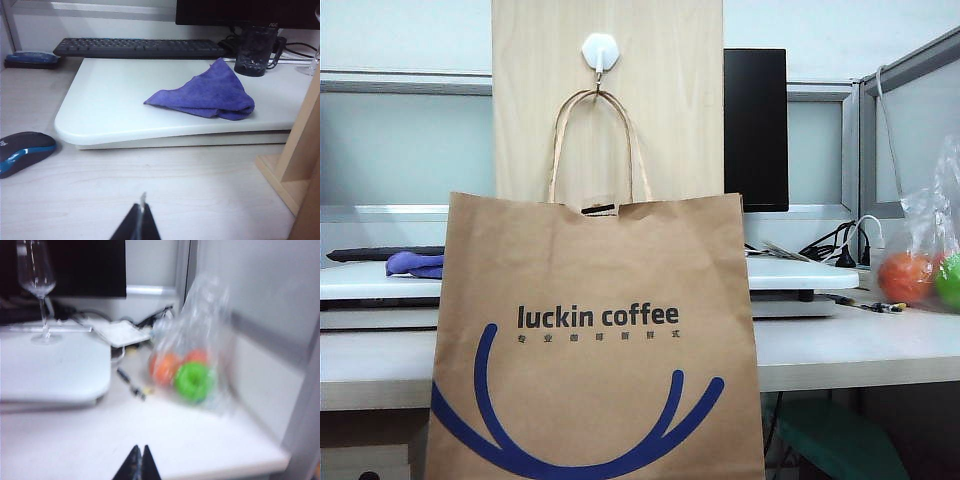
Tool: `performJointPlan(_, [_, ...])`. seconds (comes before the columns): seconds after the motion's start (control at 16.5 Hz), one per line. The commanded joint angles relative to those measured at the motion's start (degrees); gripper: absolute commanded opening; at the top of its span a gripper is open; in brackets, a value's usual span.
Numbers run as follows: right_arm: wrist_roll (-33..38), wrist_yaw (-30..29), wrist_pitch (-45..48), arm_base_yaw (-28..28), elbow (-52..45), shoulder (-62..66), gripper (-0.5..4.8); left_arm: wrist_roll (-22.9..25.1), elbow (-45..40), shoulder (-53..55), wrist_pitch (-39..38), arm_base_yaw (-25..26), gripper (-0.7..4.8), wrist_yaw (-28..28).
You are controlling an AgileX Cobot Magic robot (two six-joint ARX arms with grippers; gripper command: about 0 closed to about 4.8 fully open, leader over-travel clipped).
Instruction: Pick up the paper bag and hang it on the hook.
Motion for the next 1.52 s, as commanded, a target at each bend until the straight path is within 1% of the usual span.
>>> performJointPlan(0.06, [1.44,-0.02,-0.26,0.15,-1.14,0.09,-0.01,0.22,0.07,0.00,0.72,0.11,-0.06,0.24])
performJointPlan(0.18, [1.14,0.28,-0.48,0.98,-1.14,0.11,-0.01,0.22,0.07,0.00,0.70,0.11,-0.06,0.24])
performJointPlan(0.55, [0.11,0.66,-0.37,6.78,-1.14,0.02,-0.01,0.22,0.07,0.00,0.70,0.09,-0.06,0.24])
performJointPlan(1.52, [0.13,0.59,-0.35,7.04,-1.14,0.00,0.00,0.22,0.07,0.00,0.72,0.09,-0.05,0.24])
